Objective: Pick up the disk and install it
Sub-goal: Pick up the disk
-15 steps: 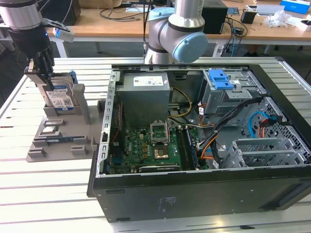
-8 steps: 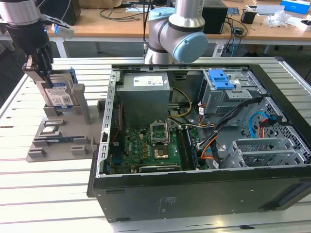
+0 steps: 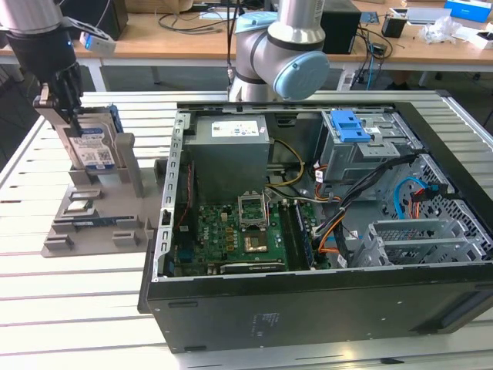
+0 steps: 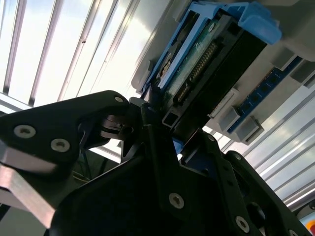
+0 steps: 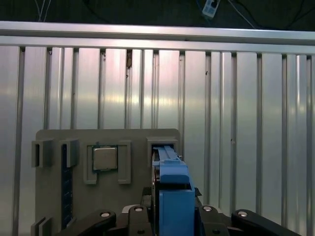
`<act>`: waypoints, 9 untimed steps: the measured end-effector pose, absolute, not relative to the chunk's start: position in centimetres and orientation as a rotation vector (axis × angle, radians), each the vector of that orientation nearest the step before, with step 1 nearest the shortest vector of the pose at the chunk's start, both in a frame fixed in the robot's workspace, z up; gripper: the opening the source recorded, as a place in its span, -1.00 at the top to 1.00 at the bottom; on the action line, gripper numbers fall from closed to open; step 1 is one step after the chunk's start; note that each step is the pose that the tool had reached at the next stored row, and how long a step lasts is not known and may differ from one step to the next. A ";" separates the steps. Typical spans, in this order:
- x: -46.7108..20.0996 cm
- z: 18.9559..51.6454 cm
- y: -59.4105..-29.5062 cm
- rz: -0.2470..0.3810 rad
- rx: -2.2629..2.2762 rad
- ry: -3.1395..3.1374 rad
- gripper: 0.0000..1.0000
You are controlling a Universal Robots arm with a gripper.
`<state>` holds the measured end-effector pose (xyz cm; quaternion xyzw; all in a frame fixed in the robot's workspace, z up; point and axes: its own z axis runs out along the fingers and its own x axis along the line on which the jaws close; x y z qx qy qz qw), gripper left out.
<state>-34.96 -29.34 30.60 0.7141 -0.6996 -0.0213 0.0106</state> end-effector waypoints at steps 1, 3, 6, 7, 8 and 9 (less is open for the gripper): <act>-35.0 30.8 -29.3 -0.067 2.228 -2.183 0.27; -35.0 31.2 -29.3 -0.067 2.228 -2.183 0.27; -35.0 31.6 -29.3 -0.067 2.229 -2.183 0.27; -35.0 31.7 -29.3 -0.067 2.229 -2.183 0.27; -35.0 31.8 -29.3 -0.067 2.229 -2.183 0.27; -35.0 31.9 -29.3 -0.067 2.229 -2.183 0.27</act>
